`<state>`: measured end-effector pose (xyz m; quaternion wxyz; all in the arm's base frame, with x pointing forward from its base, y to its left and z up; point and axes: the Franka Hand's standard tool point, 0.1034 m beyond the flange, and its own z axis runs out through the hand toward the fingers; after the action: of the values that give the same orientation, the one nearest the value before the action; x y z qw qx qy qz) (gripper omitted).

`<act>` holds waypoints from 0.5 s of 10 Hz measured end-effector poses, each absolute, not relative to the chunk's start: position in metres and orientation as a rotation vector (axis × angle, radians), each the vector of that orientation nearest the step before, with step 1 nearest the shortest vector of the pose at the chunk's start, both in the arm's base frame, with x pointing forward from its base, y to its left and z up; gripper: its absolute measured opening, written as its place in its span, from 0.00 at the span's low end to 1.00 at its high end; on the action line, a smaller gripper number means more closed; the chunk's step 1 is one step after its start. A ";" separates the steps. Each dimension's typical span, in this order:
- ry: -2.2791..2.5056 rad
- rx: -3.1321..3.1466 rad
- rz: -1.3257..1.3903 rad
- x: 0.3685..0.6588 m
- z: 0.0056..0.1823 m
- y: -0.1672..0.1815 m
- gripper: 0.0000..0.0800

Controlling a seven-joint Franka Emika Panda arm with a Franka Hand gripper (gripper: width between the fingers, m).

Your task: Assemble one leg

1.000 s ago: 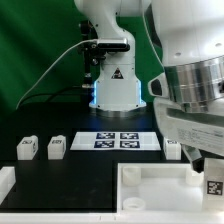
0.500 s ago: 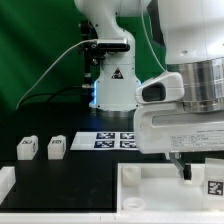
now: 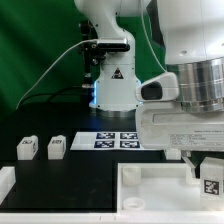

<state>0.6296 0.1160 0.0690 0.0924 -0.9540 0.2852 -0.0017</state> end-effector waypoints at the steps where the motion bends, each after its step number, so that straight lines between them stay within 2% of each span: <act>1: 0.978 -2.790 0.007 0.630 0.069 0.116 0.37; 5: 1.959 -2.189 0.098 0.632 0.068 0.119 0.37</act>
Offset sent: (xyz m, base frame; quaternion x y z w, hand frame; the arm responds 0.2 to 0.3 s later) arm 0.0066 -0.0101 -0.0026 0.0229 0.0514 0.3675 0.9283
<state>0.6316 0.1186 0.0681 0.1011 -0.7411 0.6630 0.0332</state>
